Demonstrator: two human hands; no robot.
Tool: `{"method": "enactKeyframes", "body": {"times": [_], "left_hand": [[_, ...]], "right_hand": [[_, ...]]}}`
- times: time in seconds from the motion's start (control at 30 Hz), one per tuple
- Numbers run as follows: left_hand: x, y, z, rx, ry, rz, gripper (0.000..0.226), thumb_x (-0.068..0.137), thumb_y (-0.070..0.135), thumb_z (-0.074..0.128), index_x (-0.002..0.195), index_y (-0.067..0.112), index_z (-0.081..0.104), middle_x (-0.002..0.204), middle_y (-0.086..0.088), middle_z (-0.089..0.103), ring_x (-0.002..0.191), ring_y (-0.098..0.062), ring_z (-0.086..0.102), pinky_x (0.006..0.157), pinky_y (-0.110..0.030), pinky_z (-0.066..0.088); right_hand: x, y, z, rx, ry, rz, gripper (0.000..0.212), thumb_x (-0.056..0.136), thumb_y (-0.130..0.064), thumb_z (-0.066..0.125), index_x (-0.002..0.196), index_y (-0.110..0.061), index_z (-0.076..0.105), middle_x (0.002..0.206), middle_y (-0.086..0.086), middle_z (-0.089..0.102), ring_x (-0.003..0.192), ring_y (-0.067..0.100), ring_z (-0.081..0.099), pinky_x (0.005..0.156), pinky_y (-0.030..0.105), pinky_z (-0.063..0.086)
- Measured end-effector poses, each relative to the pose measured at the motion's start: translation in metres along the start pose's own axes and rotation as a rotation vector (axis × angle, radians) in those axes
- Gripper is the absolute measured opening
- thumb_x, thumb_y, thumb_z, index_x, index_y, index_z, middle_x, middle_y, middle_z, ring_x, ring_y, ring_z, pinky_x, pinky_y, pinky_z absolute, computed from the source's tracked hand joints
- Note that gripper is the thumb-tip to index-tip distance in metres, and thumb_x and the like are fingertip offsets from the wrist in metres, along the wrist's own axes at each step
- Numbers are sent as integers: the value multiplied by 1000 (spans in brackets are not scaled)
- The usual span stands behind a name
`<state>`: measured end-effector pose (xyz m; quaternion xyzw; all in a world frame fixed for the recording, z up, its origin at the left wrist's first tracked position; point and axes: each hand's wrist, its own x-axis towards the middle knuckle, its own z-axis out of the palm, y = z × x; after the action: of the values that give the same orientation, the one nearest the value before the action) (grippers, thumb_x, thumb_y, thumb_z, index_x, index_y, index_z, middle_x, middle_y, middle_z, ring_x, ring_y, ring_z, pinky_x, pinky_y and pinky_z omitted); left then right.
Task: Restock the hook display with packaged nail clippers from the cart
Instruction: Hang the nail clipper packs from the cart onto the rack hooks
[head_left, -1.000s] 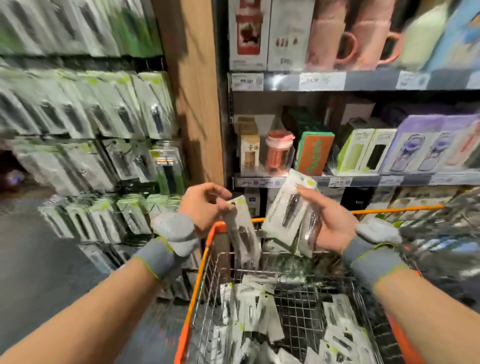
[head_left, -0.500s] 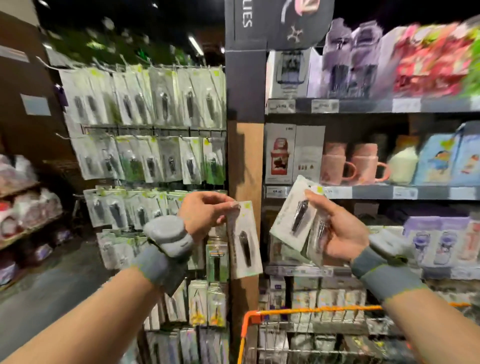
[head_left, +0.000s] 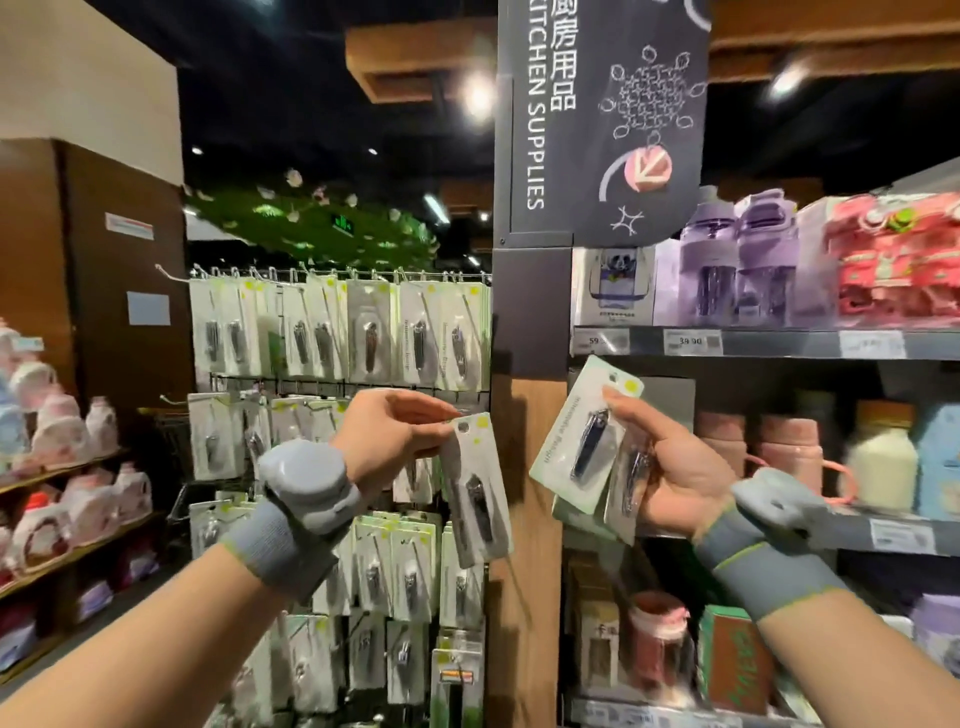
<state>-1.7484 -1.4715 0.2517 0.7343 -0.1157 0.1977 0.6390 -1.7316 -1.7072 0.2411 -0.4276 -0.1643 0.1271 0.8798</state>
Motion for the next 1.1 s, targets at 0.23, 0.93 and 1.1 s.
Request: {"method": "enactKeyframes", "body": {"times": [0.23,0.93,1.1], "left_hand": [[43,-4,-43,60,-21,108,16,78,-9,67,91,-2,71,81,-11,72,62,-6,63,55,-12,50],[136,53,-68,90,-136,397,14,75,-4,72,82,8,73,80,-3,73,72,-12,69,64,-18,55],[136,59,-51,165,-113,471,21,77,-8,68,78,13,72,76,-2,72,70,-15,69,65,-26,58]], "right_hand": [[36,8,30,6,61,-91,64,34,-9,90,96,-10,72,85,14,74,68,27,72,60,52,57],[96,-14,84,61,108,-328,104,12,-9,96,112,-15,70,122,15,64,110,33,62,92,58,46],[103,-21,82,29,69,-318,102,12,-11,96,111,-13,69,120,15,65,102,31,65,79,63,49]]}}
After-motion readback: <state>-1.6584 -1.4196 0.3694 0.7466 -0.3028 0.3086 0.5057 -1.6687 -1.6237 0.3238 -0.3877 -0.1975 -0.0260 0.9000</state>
